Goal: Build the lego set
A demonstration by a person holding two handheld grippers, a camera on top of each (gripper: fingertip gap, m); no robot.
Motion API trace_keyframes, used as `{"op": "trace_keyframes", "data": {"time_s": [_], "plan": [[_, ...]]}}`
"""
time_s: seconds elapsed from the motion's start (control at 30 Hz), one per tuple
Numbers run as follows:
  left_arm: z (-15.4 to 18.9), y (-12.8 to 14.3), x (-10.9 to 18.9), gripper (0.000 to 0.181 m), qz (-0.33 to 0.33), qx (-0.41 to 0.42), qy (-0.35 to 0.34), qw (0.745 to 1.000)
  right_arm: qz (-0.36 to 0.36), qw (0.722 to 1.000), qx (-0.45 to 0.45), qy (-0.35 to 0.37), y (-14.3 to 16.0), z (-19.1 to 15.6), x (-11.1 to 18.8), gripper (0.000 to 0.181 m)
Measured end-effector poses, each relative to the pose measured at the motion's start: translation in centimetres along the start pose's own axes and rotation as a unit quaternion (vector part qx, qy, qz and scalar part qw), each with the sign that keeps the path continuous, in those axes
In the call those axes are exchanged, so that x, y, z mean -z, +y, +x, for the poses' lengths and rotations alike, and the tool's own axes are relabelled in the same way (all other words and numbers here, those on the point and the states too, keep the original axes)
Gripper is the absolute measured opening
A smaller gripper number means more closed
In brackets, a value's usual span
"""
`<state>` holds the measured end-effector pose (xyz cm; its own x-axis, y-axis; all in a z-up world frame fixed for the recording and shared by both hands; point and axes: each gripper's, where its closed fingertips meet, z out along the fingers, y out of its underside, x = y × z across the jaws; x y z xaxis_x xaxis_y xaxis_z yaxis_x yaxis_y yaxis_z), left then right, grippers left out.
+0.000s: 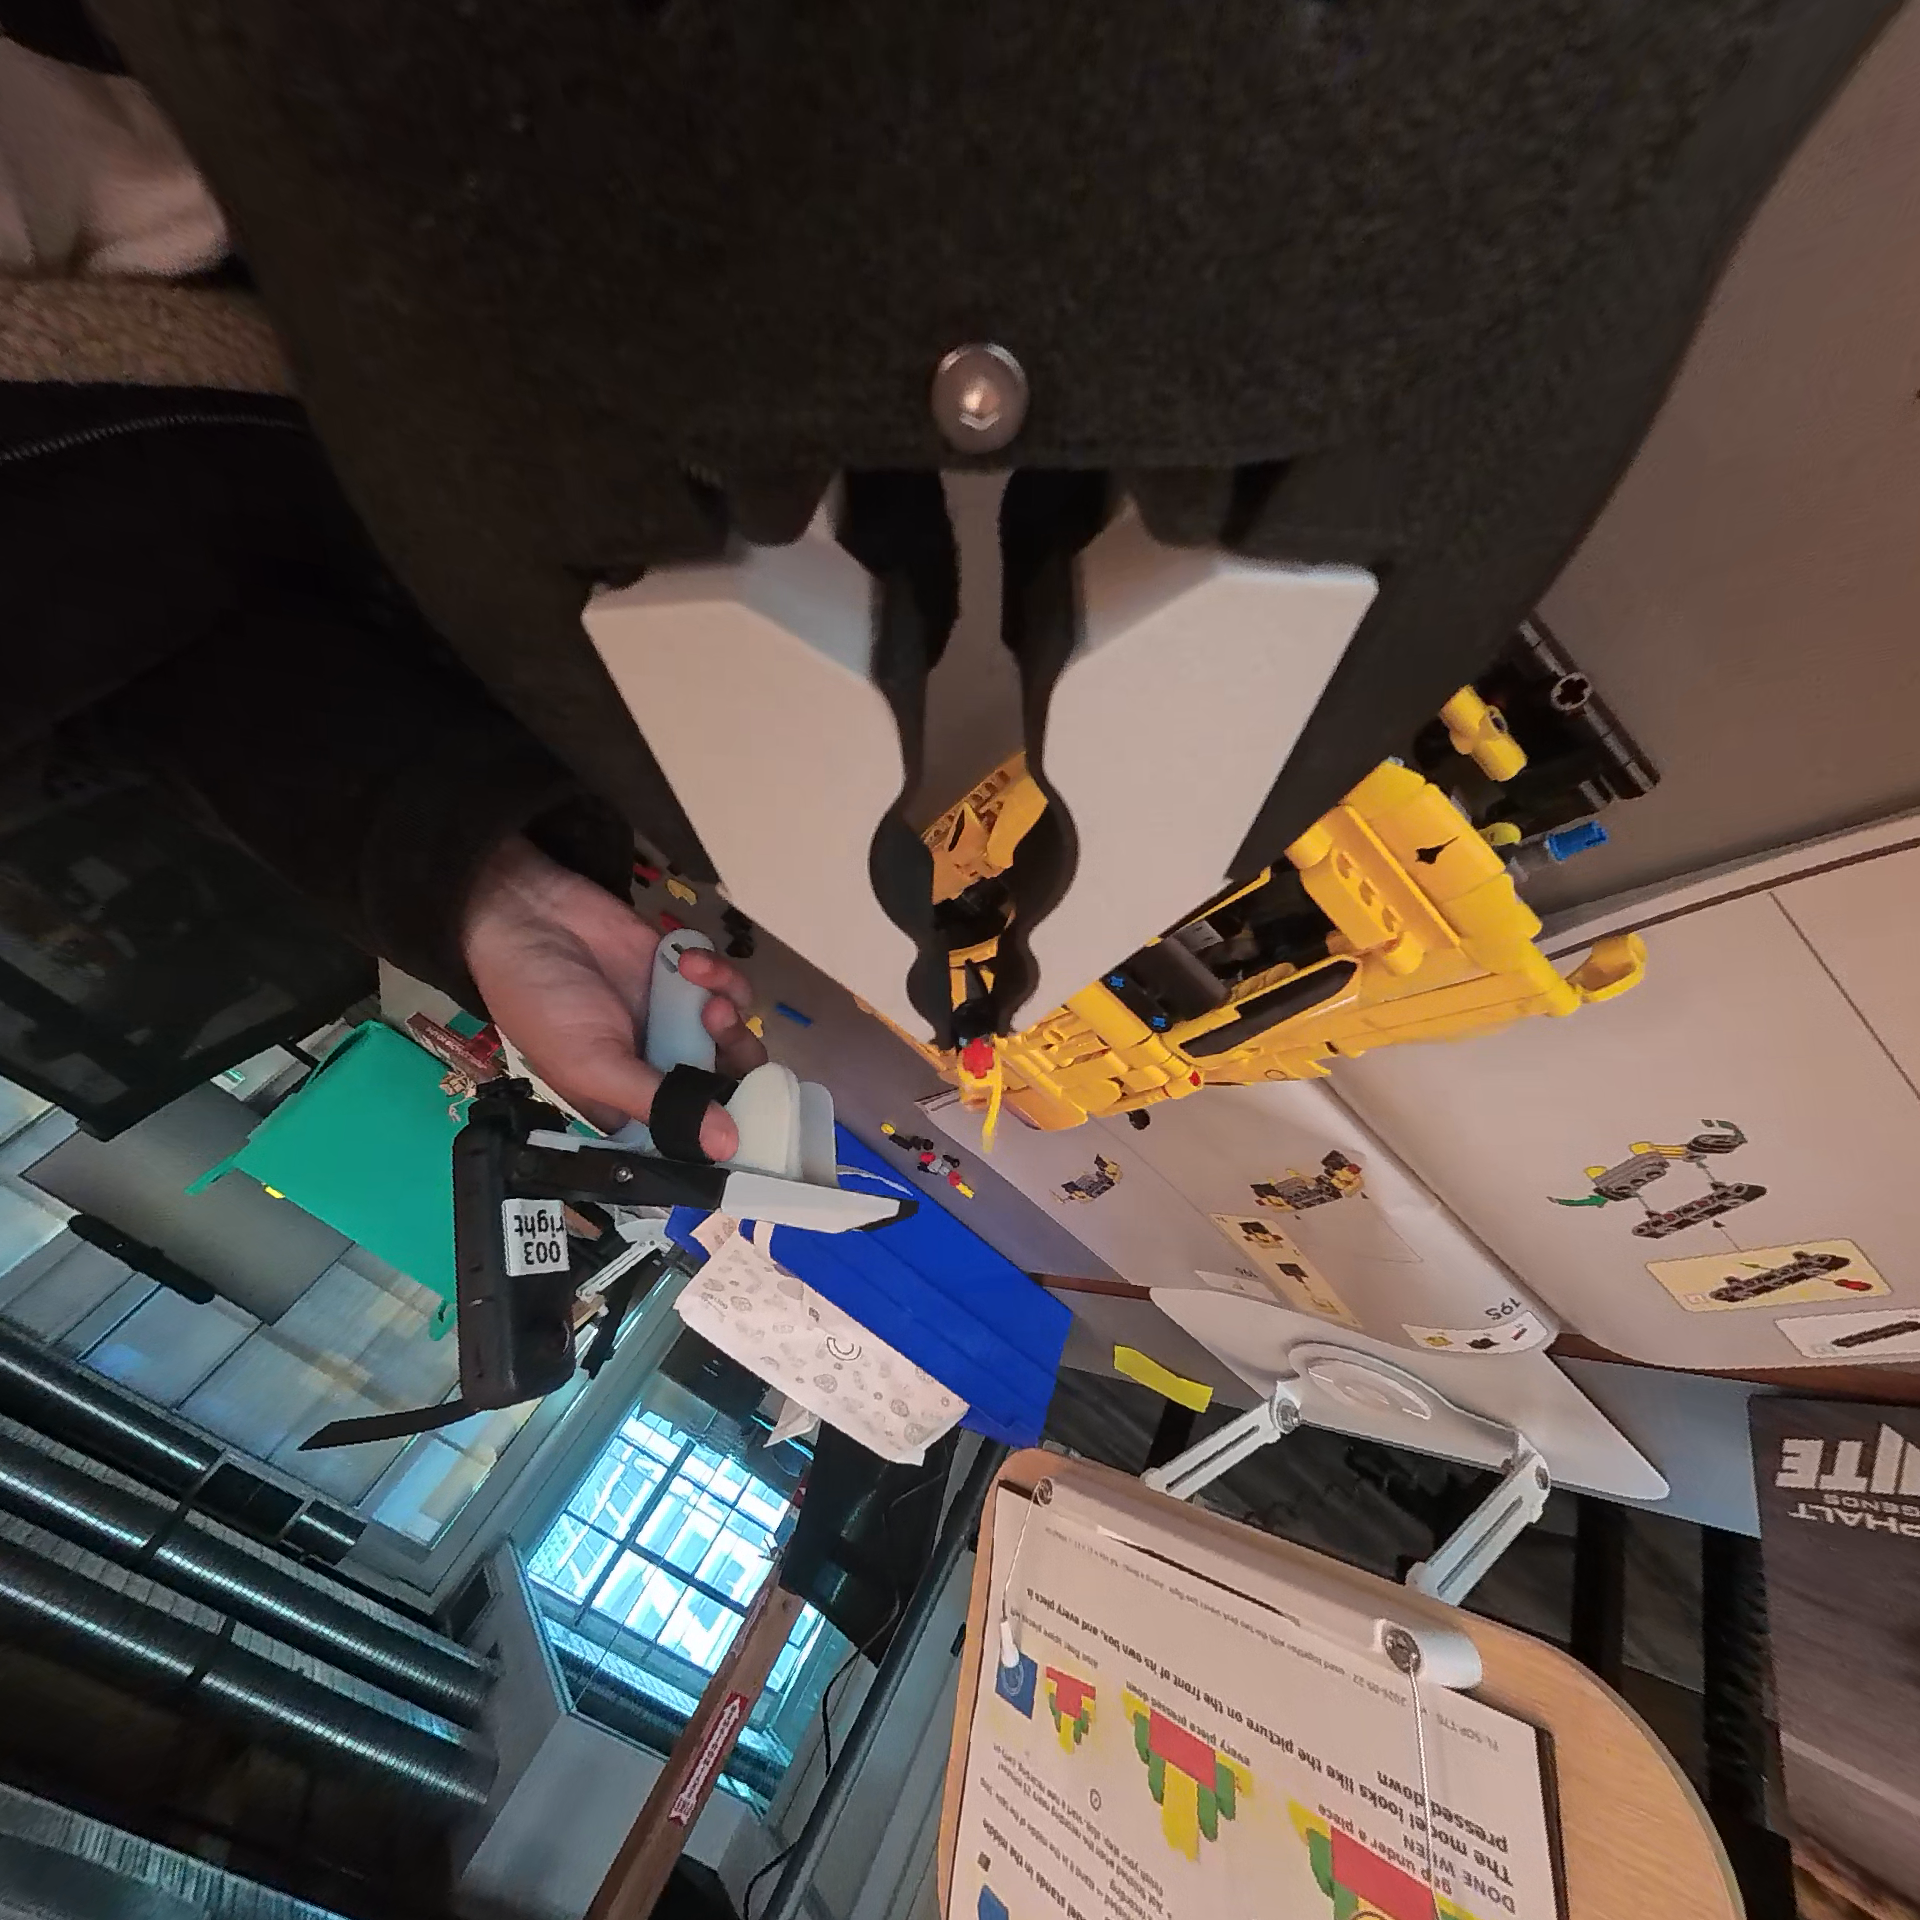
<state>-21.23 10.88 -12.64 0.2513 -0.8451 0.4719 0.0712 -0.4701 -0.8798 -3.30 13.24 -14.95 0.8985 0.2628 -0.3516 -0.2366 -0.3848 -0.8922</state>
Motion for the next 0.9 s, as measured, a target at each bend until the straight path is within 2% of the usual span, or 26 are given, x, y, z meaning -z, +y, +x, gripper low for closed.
{"op": "trace_keyframes", "data": {"time_s": [0.9], "plan": [[0.2, 0.0, 0.0, 0.007, 0.003, 0.016, 0.014, 1.0, 0.001, 0.999, -0.003, -0.037, 0.0, -1.5, -0.2, 0.025]]}}
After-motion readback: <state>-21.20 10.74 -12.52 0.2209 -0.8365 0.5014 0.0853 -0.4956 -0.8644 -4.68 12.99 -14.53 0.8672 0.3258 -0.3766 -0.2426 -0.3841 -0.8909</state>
